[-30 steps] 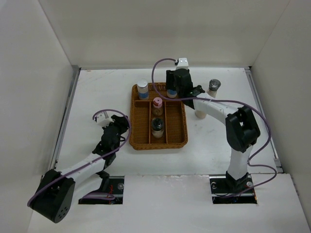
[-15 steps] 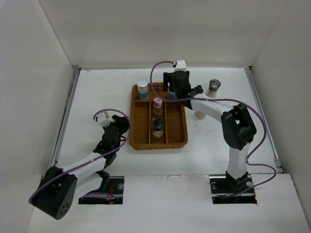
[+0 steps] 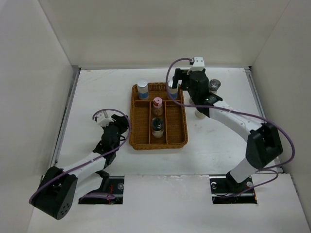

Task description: Organize the condiment bottles

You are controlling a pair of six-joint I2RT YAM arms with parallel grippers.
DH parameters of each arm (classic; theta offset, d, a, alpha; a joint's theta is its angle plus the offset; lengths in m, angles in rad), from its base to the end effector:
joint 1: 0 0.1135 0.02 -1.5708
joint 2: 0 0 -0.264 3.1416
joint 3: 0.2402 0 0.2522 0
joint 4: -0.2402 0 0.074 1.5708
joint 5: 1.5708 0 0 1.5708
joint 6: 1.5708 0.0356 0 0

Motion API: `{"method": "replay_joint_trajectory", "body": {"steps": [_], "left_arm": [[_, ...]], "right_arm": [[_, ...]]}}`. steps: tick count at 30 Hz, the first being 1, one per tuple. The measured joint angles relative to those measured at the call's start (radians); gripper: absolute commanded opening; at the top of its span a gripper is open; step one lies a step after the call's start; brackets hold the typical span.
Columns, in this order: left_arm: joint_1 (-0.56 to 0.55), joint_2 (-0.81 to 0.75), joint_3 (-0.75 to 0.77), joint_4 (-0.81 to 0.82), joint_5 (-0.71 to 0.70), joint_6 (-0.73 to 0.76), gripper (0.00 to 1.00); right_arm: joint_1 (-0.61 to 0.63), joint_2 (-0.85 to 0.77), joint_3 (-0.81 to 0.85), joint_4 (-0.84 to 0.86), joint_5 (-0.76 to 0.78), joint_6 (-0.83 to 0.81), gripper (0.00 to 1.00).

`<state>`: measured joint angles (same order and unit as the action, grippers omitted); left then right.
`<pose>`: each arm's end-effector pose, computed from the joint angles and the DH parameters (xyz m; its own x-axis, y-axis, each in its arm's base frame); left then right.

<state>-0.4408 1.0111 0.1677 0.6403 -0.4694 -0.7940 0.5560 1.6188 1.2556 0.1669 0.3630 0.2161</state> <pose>0.1797 -0.0670 0.1728 -0.1135 -0.6497 -0.7517 -0.1442 0.7593 -0.6345 0.3364 0.1941 0.3253 -0.2042 0.1091 -0.9728 -0.1575 0.9772 0.1427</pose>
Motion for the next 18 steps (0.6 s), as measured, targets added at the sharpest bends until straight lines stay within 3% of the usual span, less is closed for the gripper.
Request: {"method": "replay_joint_trajectory", "body": {"steps": [7, 18], "left_arm": [[0.002, 0.0, 0.0, 0.0, 0.002, -0.003, 0.46], [0.002, 0.0, 0.0, 0.0, 0.003, -0.006, 0.46]], "right_arm": [[-0.151, -0.116, -0.145, 0.021, -0.021, 0.053, 0.96], [-0.21, 0.043, -0.15, -0.074, -0.008, 0.055, 0.95]]}}
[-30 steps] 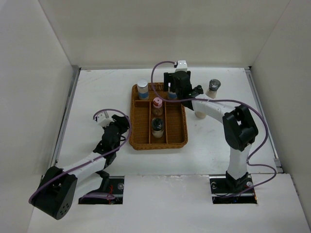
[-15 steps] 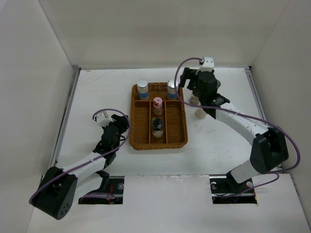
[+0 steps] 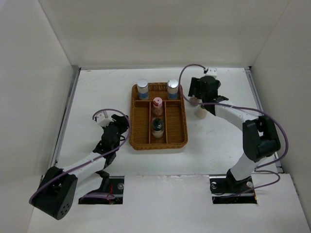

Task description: Organize the condiment bottles

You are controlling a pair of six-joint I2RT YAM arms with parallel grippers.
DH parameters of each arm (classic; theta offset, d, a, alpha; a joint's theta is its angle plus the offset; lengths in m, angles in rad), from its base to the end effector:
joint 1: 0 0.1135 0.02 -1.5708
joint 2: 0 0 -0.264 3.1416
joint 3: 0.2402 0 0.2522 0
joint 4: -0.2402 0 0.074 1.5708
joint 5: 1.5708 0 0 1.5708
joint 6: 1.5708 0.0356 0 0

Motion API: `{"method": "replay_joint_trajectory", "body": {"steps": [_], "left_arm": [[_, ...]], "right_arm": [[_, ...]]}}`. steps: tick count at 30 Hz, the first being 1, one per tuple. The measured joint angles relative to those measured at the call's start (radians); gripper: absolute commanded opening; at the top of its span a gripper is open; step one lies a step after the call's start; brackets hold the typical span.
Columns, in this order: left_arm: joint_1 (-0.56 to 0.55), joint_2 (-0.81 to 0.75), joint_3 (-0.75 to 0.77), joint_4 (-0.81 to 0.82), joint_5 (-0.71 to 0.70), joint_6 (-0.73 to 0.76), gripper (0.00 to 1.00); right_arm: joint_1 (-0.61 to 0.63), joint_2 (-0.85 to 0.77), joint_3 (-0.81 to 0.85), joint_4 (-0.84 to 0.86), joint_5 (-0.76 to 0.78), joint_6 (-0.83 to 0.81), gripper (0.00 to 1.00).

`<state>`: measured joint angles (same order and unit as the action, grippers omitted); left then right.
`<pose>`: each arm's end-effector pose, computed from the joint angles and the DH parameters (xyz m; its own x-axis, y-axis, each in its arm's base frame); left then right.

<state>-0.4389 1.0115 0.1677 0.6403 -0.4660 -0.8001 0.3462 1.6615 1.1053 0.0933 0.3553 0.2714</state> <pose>0.1799 -0.0668 0.1727 -0.1140 -0.6545 -0.7474 -0.1443 0.7553 -0.6394 0.3614 0.1172 0.2501 -0.4115 0.1188 -0.9037 0.0882 0.9920 0.0902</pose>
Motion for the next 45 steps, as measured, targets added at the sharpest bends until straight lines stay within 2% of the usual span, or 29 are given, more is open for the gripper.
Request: {"method": "replay_joint_trajectory", "body": {"steps": [6, 11, 15, 19, 22, 29, 37, 41, 45], "left_arm": [[0.0, 0.0, 0.0, 0.0, 0.002, 0.0, 0.47], [0.002, 0.0, 0.0, 0.001, 0.004, -0.001, 0.47], [0.007, 0.0, -0.001, 0.002, 0.005, -0.001, 0.47], [0.013, 0.0, -0.004, 0.004, 0.007, -0.001, 0.47], [0.013, 0.0, -0.004, 0.007, 0.007, -0.001, 0.47], [0.013, 0.0, -0.004, 0.007, 0.008, -0.001, 0.47], [0.014, 0.0, -0.004, 0.007, 0.008, -0.001, 0.47], [0.013, 0.0, -0.004, 0.007, 0.008, -0.001, 0.47], [0.013, 0.0, -0.004, 0.007, 0.01, -0.001, 0.47]], "right_arm": [[-0.009, 0.067, 0.048, -0.021, -0.012, -0.005, 0.91], [-0.031, 0.115, 0.1, -0.019, -0.016, -0.006, 0.84], [-0.04, 0.155, 0.119, -0.026, -0.016, -0.006, 0.83], [-0.04, 0.171, 0.132, -0.053, -0.019, -0.006, 0.73], [-0.039, 0.172, 0.138, -0.061, -0.022, -0.006, 0.56], [-0.039, 0.164, 0.143, -0.06, -0.023, -0.006, 0.51], [-0.004, -0.027, 0.13, 0.01, -0.004, -0.01, 0.51], [0.064, -0.156, 0.056, 0.069, 0.016, -0.006, 0.51], [0.172, -0.211, -0.045, 0.071, 0.034, -0.004, 0.51]]}}
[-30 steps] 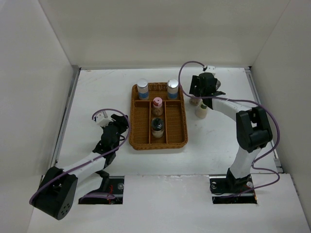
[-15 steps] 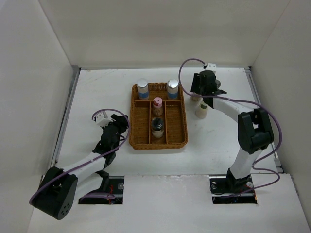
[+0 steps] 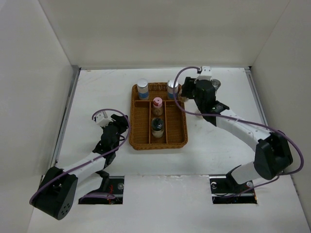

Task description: Organize the condiment bottles

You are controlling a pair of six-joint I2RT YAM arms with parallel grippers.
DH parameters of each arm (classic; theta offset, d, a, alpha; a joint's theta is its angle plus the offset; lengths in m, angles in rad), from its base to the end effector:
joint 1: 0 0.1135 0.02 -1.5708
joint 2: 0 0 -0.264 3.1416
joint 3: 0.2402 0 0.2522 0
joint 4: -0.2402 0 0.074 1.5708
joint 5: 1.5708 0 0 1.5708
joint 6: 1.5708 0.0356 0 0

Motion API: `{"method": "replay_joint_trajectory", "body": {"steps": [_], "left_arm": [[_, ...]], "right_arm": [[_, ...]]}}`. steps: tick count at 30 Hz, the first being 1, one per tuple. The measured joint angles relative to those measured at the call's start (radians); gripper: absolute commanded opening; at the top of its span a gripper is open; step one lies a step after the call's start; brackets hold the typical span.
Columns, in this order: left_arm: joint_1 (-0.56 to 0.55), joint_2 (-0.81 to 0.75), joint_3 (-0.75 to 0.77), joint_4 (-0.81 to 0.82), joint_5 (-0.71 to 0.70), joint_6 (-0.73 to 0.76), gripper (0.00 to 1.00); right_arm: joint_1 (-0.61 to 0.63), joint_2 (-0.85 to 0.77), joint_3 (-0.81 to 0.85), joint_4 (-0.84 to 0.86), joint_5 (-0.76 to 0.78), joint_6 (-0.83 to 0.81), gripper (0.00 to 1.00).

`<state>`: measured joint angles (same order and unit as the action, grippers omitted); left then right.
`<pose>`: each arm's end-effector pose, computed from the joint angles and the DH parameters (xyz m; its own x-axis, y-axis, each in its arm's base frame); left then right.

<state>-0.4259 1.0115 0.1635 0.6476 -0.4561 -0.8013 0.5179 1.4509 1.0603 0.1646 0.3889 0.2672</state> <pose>0.1802 -0.0645 0.1722 -0.1102 -0.6581 -0.7448 -0.1456 0.7520 -0.6429 0.3038 0.1576 0.3139 -0.2240 0.1536 -0.9624 -0.0807 0.9812 0.1754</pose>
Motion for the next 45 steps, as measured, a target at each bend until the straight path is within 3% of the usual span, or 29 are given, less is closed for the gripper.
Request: {"method": "replay_joint_trajectory", "body": {"steps": [8, 20, 22, 28, 34, 39, 44, 45], "left_arm": [[0.006, -0.002, 0.0, 0.0, 0.003, 0.0, 0.47], [0.006, -0.002, 0.0, 0.0, 0.006, -0.002, 0.47], [0.006, -0.002, 0.0, 0.0, 0.006, -0.003, 0.47], [0.006, 0.0, 0.0, 0.0, 0.008, -0.003, 0.47], [0.006, 0.0, 0.0, 0.0, 0.009, -0.004, 0.47], [0.006, 0.0, 0.0, 0.0, 0.011, -0.007, 0.47], [0.006, 0.001, 0.0, 0.0, 0.013, -0.007, 0.47], [0.006, 0.002, 0.0, 0.0, 0.013, -0.007, 0.47]], "right_arm": [[0.135, 0.019, -0.061, -0.022, 0.006, 0.021, 0.51], [0.143, 0.24, -0.037, 0.049, 0.007, 0.023, 0.53], [0.143, 0.246, -0.035, 0.061, 0.014, 0.021, 0.57], [0.143, 0.257, -0.035, 0.09, 0.025, 0.018, 0.81], [0.143, 0.243, -0.037, 0.096, 0.026, 0.016, 0.89], [0.134, 0.097, -0.093, 0.086, 0.025, 0.018, 0.82], [0.017, -0.061, -0.145, 0.098, 0.037, 0.046, 0.52], [-0.021, -0.069, -0.146, 0.099, 0.048, 0.053, 0.5]]}}
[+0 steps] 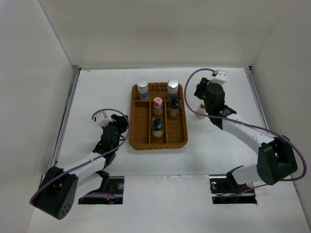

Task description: Organize the condiment bottles

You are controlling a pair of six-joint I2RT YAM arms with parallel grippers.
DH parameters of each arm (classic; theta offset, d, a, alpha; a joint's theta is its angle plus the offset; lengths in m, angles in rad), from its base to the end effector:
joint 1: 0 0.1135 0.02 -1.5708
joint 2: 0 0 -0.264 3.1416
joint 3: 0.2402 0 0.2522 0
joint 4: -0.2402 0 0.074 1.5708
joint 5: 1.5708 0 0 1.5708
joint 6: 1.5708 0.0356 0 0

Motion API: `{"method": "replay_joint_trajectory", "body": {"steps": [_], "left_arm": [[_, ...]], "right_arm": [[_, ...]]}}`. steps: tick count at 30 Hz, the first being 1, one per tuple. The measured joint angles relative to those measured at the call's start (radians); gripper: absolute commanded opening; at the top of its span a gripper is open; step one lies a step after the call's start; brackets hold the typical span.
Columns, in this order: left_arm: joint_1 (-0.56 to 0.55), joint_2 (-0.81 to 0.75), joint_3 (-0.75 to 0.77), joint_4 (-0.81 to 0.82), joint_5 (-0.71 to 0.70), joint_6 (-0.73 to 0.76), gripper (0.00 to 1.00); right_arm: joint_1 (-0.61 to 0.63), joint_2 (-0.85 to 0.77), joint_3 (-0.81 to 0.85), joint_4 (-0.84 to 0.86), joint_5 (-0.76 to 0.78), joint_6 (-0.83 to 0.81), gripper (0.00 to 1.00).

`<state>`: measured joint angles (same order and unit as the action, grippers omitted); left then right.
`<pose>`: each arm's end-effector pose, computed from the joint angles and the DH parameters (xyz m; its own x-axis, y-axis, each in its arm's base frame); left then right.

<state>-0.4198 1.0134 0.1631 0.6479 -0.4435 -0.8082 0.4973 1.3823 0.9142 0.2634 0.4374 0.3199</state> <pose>0.1807 -0.0639 0.1717 -0.1155 -0.6637 -0.7391 -0.1436 0.7474 -0.6487 0.2886 0.1395 0.2942 -0.1909 0.2205 -0.9565 -0.0080 0.9741 0.2262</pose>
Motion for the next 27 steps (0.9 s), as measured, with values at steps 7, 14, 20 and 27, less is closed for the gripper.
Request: {"method": "replay_joint_trajectory", "body": {"steps": [7, 14, 20, 27], "left_arm": [[-0.002, 0.005, 0.0, 0.0, 0.001, 0.0, 0.47], [-0.003, 0.005, 0.0, 0.0, 0.003, 0.0, 0.47], [-0.003, 0.012, 0.0, 0.0, 0.003, 0.0, 0.47], [-0.002, 0.012, 0.0, 0.0, 0.003, 0.0, 0.47]], "right_arm": [[-0.23, 0.119, 0.048, -0.024, 0.1, 0.008, 0.95], [-0.311, 0.278, 0.195, -0.101, 0.045, -0.025, 0.98], [-0.33, 0.356, 0.272, -0.106, -0.022, -0.036, 0.92], [-0.339, 0.435, 0.336, -0.128, -0.053, -0.05, 0.85]]}}
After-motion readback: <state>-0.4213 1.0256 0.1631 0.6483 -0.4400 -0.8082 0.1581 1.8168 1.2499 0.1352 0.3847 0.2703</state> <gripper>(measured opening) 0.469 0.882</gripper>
